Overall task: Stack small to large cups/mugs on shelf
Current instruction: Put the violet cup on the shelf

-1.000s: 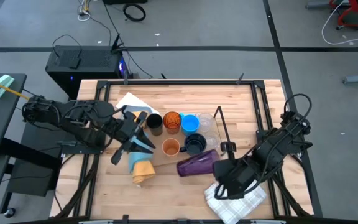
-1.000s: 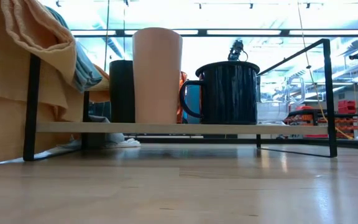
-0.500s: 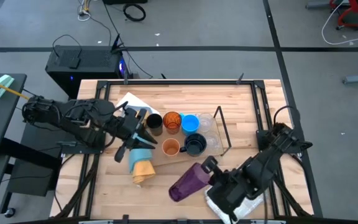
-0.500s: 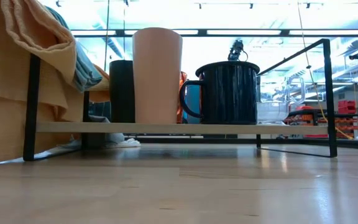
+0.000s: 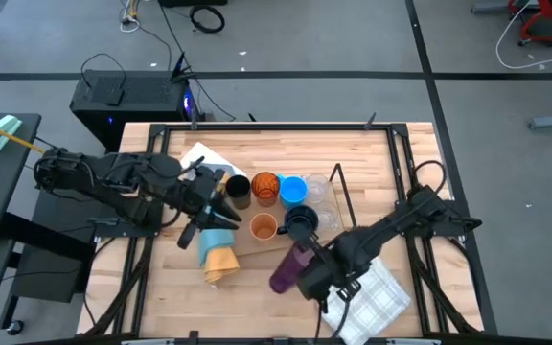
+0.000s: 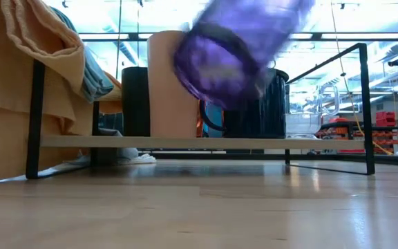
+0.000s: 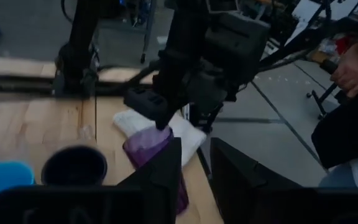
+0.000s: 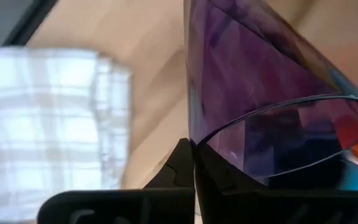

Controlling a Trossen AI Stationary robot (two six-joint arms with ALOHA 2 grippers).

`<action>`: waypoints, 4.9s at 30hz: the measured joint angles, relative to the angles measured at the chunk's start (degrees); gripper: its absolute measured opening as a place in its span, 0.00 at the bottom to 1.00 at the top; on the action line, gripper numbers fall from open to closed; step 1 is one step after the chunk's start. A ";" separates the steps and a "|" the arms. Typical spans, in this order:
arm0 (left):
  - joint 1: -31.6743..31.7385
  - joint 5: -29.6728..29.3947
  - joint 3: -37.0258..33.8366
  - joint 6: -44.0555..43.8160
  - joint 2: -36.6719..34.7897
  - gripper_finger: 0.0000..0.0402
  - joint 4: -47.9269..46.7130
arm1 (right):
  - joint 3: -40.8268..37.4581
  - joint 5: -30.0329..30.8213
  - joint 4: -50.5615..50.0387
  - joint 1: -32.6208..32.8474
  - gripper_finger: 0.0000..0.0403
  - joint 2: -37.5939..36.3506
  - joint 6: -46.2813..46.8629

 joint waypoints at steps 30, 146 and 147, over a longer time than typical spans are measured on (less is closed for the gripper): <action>-0.04 3.02 0.00 -1.68 0.00 0.25 -4.09 | -1.47 18.95 0.09 7.57 0.00 -2.16 -17.06; 0.01 2.39 0.00 1.93 -0.02 0.25 -2.87 | -15.12 10.63 4.54 26.11 0.14 -2.10 135.10; 0.01 2.39 0.00 1.96 -0.02 0.26 -2.40 | -15.64 11.23 3.84 25.55 0.14 -2.06 135.24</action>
